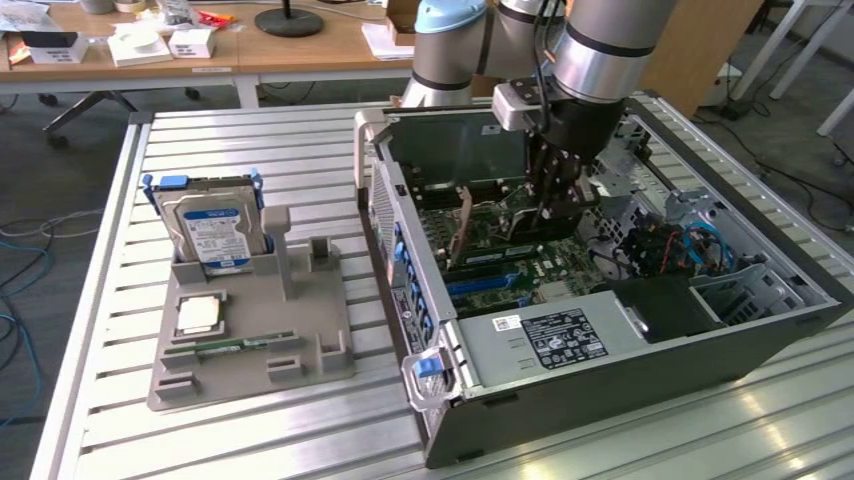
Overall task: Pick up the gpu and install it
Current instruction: 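Insert the gpu into the slot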
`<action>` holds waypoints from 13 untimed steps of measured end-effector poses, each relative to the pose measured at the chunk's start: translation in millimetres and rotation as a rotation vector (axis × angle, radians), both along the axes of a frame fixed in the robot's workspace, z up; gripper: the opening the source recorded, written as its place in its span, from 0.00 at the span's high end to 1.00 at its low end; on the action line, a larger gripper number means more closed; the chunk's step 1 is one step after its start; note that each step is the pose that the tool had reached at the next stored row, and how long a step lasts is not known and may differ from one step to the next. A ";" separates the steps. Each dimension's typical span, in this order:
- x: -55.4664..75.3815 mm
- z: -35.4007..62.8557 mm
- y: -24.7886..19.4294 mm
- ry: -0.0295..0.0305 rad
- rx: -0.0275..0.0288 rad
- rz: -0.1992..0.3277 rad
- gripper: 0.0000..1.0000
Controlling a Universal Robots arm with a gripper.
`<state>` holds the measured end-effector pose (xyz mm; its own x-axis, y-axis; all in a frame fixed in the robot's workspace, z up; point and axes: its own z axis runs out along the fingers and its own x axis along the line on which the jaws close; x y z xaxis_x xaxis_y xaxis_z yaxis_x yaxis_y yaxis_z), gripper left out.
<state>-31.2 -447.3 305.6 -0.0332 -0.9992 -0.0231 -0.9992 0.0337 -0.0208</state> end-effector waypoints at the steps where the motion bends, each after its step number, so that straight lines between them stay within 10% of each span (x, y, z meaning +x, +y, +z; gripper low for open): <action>1: -0.3 0.0 0.0 0.0000 0.0000 0.000 0.74; 13: -0.3 0.0 -6.5 0.0000 0.0001 0.000 0.74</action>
<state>-31.5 -453.8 305.6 -0.0332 -0.9992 -0.0231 -0.9992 0.0337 -0.0207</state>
